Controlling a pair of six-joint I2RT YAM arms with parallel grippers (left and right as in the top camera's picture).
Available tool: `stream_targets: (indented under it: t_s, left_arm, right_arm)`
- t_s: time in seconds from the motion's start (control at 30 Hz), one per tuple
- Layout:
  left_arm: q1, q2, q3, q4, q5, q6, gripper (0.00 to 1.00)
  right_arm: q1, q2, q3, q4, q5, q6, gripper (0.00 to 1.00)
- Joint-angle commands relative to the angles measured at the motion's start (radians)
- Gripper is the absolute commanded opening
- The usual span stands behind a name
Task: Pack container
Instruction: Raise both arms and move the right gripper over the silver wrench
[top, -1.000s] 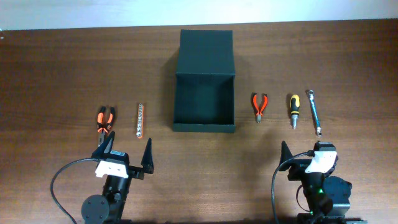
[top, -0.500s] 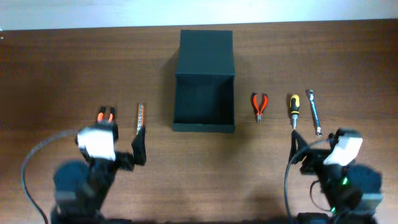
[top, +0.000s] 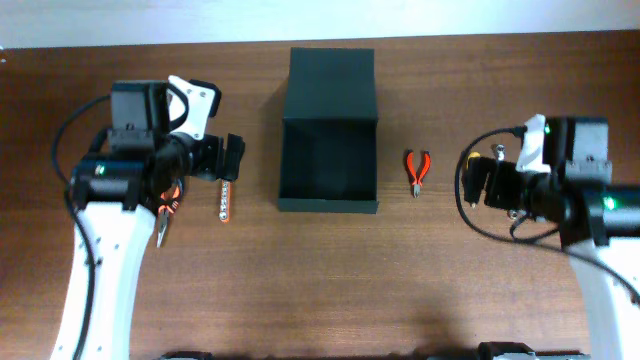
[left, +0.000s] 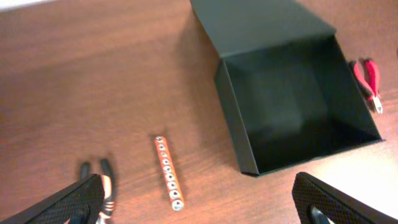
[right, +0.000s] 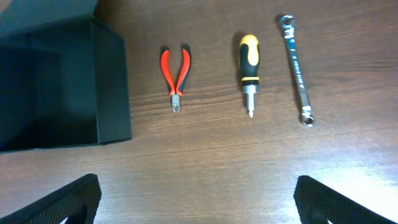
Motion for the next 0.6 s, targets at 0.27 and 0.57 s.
stream_targets:
  t_s: [0.27, 0.57]
  left_arm:
    - [-0.002, 0.058, 0.024, -0.018, 0.064, 0.005, 0.99]
    - [-0.002, 0.059, 0.024, 0.043, 0.008, 0.006, 0.99]
  right_arm:
    - [0.002, 0.317, 0.033, 0.026, 0.129, -0.018, 0.81]
    - [-0.104, 0.521, 0.034, 0.117, 0.206, -0.155, 0.82]
